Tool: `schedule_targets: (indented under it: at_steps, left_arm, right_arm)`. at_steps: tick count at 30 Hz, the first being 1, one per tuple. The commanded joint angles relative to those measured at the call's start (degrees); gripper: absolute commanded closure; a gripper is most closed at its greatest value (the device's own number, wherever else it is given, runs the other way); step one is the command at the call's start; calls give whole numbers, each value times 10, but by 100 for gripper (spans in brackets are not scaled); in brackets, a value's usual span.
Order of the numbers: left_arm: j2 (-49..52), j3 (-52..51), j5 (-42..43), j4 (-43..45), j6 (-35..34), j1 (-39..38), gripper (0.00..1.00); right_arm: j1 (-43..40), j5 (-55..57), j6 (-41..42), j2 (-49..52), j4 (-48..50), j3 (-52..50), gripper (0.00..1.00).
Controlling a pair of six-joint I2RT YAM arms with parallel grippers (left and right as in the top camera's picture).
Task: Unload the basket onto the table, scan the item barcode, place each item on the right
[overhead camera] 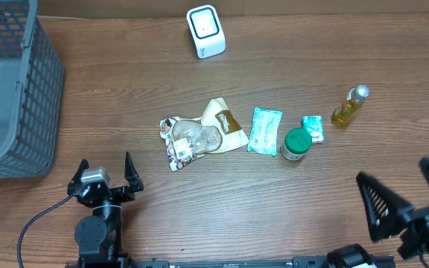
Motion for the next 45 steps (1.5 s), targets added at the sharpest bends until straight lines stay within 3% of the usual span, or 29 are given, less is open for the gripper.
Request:
schedule_targets:
  at_steps: [1,7,27,45]
  left_arm:
    - [-5,-2,-3,1,-6,3,0]
    - [-5,-2,-3,1,-6,3,1]
    - [-5,-2,-3,1,-6,3,0]
    - [-5,-2,-3,1,-6,3,0]
  right_arm:
    - [-2,4,2,-22,-66,2,0]
    - [-2,4,2,-67,-111,-6,0]
    - [-2,4,2,-155,-111,-6,0]
    - [-2,4,2,-292,-111,-10,0]
